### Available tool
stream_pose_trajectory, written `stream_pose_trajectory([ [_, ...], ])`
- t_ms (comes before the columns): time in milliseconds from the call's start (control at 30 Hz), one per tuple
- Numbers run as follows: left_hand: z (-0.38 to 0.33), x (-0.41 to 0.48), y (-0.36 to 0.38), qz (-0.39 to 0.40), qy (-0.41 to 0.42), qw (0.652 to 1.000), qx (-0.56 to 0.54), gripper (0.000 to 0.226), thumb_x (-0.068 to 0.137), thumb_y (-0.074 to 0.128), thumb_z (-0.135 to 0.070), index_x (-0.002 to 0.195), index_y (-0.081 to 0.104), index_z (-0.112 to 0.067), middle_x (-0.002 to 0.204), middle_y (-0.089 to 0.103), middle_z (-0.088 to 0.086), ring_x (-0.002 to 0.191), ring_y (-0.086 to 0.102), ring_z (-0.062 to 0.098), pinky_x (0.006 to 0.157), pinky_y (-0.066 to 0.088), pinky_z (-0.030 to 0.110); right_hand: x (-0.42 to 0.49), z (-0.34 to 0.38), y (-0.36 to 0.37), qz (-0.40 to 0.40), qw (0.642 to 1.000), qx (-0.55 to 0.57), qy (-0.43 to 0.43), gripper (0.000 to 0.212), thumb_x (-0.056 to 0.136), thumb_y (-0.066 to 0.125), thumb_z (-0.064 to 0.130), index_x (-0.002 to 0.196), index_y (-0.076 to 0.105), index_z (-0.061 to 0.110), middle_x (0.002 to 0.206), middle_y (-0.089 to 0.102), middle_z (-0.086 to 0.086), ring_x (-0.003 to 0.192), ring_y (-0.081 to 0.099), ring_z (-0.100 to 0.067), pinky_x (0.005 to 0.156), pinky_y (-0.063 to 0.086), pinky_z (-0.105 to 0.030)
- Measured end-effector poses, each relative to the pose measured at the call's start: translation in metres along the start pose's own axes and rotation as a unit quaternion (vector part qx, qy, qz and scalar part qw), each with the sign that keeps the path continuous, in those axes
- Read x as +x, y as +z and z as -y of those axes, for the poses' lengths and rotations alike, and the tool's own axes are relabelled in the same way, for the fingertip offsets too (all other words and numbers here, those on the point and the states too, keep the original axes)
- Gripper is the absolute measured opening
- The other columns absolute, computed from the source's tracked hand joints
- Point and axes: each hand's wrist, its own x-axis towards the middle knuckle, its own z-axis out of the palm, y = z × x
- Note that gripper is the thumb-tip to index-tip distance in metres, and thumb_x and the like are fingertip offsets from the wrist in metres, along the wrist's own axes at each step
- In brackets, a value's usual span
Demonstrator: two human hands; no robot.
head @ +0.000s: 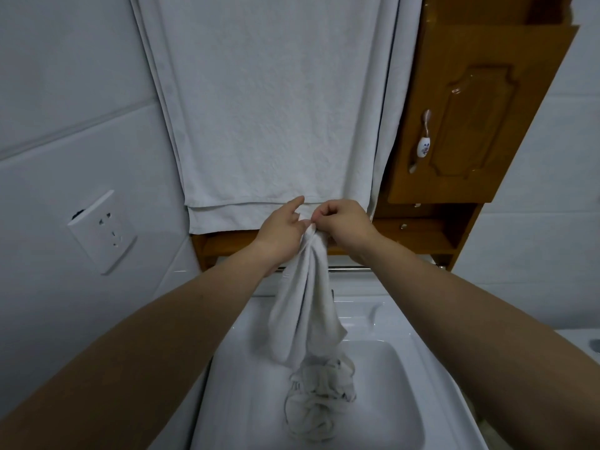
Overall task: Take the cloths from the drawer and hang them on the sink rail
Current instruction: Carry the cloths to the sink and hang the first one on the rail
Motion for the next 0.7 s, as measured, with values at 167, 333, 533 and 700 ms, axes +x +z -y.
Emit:
stream_pose_trajectory([
  [167, 0.006, 0.0, -0.002, 0.005, 0.018, 0.999, 0.034, 0.053, 0.104, 0.048, -0.015, 0.153, 0.034, -0.029, 0.153, 0.042, 0.016, 0.142, 0.04, 0.024, 0.099, 0.035, 0.025, 0.0, -0.004, -0.01, 0.057, 0.998, 0.02, 0.023, 0.014, 0.087, 0.063, -0.006, 0.094, 0.074, 0.0, 0.085, 0.071, -0.018, 0.076, 0.068, -0.024, 0.072, 0.061, -0.034],
  [333, 0.006, -0.004, 0.001, 0.035, 0.038, 0.997, 0.059, 0.053, 0.104, 0.047, -0.016, 0.151, 0.035, -0.037, 0.155, 0.04, 0.016, 0.145, 0.035, 0.022, 0.111, 0.036, 0.03, 0.005, -0.013, -0.022, 0.065, 0.996, 0.051, 0.044, 0.014, 0.086, 0.07, 0.0, 0.1, 0.073, -0.001, 0.097, 0.074, -0.023, 0.096, 0.071, -0.039, 0.091, 0.057, -0.051],
  [533, 0.002, -0.016, 0.0, 0.066, 0.125, 0.979, 0.149, 0.068, 0.104, 0.044, -0.012, 0.155, 0.016, -0.045, 0.078, 0.056, 0.002, 0.07, 0.056, 0.008, 0.078, 0.043, 0.028, 0.005, -0.014, -0.029, 0.15, 0.979, 0.088, 0.109, 0.024, 0.091, 0.066, 0.003, 0.114, 0.07, 0.001, 0.106, 0.073, -0.02, 0.093, 0.071, -0.027, 0.088, 0.057, -0.039],
  [700, 0.004, -0.02, 0.003, 0.104, 0.169, 0.944, 0.262, 0.07, 0.105, 0.038, -0.023, 0.152, -0.005, -0.052, 0.091, 0.062, 0.019, 0.072, 0.059, 0.026, 0.068, 0.047, 0.032, -0.001, -0.009, -0.036, 0.205, 0.968, 0.064, 0.13, 0.023, 0.092, 0.064, 0.0, 0.113, 0.072, 0.002, 0.109, 0.074, -0.019, 0.1, 0.072, -0.028, 0.085, 0.058, -0.036],
])
